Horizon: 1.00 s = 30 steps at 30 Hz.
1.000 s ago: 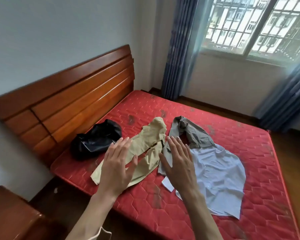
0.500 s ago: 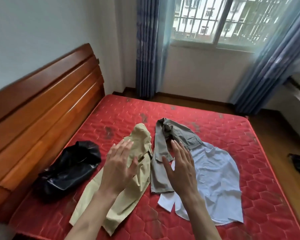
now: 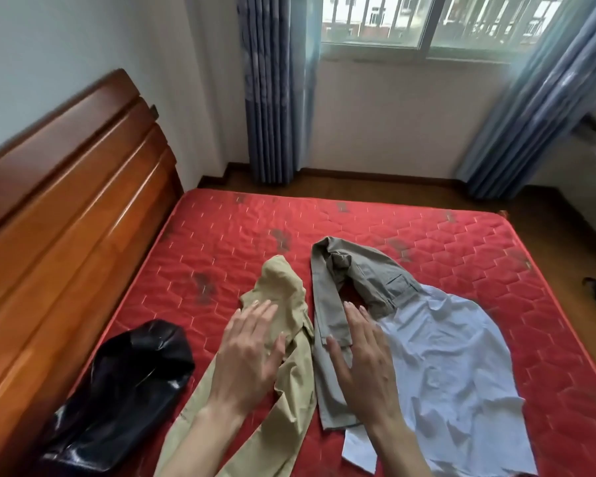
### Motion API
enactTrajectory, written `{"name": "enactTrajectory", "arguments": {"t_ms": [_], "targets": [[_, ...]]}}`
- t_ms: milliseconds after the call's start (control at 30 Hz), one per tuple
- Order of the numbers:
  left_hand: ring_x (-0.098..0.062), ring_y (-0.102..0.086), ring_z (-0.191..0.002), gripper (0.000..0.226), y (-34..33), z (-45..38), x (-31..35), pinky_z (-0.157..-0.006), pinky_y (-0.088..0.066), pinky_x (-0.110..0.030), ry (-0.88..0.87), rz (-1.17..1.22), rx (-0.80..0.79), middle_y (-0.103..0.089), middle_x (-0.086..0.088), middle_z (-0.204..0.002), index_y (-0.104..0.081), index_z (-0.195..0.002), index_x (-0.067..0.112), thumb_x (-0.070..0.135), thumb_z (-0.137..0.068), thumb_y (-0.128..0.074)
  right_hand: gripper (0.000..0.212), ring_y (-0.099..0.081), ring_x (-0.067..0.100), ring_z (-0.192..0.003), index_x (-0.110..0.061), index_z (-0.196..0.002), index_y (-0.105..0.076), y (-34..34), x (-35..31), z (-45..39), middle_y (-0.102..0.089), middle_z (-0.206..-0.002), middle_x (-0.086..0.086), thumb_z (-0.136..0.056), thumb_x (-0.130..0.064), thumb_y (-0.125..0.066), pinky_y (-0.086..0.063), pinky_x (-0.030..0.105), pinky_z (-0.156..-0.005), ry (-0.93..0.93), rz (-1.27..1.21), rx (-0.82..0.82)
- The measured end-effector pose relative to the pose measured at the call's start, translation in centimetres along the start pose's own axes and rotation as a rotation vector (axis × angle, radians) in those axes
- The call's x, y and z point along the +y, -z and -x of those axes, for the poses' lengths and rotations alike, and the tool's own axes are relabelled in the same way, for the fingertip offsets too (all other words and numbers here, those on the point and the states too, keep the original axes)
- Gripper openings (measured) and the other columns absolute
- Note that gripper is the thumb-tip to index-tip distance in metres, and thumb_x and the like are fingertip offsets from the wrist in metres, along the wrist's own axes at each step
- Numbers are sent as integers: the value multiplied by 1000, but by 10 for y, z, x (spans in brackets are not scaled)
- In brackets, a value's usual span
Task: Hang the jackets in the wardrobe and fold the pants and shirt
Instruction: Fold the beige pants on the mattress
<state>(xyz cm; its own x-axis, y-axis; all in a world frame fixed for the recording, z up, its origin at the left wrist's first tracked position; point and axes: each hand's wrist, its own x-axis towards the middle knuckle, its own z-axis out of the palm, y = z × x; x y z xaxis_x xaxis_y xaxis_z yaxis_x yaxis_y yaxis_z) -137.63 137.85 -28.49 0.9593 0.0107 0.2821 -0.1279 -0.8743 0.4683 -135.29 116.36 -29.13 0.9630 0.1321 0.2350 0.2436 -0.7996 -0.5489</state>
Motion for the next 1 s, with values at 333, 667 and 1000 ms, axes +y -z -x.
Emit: {"name": "enactTrajectory", "arguments": {"t_ms": [333,667,1000], "targets": [[-16,-42,-149,59,-153,-79,-94,-126,-26,-40,27,-6,-59,-55,-3,-154,-55,-149,13,47,-104,-41,67,-34,10,-153,-19,-159,-40,-138,95,-58,-42,-161,-10,-101,-35,-67,-33,37,-123,-48,-1,-53],[-19,-39,-151,55,-336,-99,-190,-127,-26,-43,106,-44,-104,-53,-6,-156,-53,-151,11,30,-100,-54,63,-39,18,-152,-13,-159,-40,-288,210,-121,-46,-160,2,-103,-35,-60,-35,43,-123,-95,12,-186],[-26,-46,-147,48,-421,-156,-255,-122,-35,-48,101,-167,-193,-58,-11,-150,-58,-145,7,24,-101,-62,73,-37,15,-151,-15,-164,-27,-426,262,-211,-39,-166,2,-104,-43,-58,-26,22,-120,-439,-375,-415]]}}
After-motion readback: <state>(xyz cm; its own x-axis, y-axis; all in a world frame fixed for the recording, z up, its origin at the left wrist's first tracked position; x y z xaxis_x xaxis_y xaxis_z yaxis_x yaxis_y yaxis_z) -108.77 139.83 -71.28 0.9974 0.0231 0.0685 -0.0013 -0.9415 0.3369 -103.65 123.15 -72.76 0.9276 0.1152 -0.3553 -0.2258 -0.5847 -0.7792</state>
